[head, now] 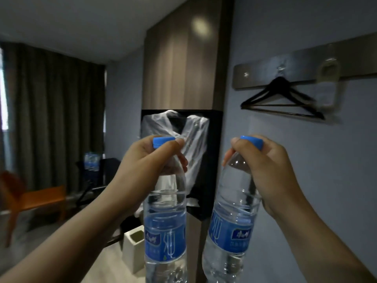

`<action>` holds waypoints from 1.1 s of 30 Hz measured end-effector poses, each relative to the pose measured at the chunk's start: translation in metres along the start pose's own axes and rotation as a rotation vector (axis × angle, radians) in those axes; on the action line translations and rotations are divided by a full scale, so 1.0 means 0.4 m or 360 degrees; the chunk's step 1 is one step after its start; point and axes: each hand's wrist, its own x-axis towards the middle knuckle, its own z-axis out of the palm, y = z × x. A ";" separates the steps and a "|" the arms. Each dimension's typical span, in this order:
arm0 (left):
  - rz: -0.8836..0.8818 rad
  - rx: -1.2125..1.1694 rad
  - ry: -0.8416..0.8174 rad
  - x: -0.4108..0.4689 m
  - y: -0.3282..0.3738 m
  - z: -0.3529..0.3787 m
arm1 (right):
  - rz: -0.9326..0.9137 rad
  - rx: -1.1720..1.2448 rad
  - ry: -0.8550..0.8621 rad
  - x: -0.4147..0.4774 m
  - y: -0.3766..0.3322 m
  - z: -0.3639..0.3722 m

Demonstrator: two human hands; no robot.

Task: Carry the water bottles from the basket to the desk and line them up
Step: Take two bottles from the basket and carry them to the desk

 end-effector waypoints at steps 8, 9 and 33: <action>-0.0026 0.0207 0.0330 0.060 -0.097 -0.184 | 0.0008 0.0240 -0.0239 0.120 0.172 0.212; -0.0022 0.0246 0.0360 0.072 -0.112 -0.200 | -0.0008 0.0269 -0.0259 0.138 0.195 0.233; -0.0024 0.0679 0.0961 0.378 -0.478 -0.666 | -0.0041 0.0534 -0.0760 0.483 0.672 0.824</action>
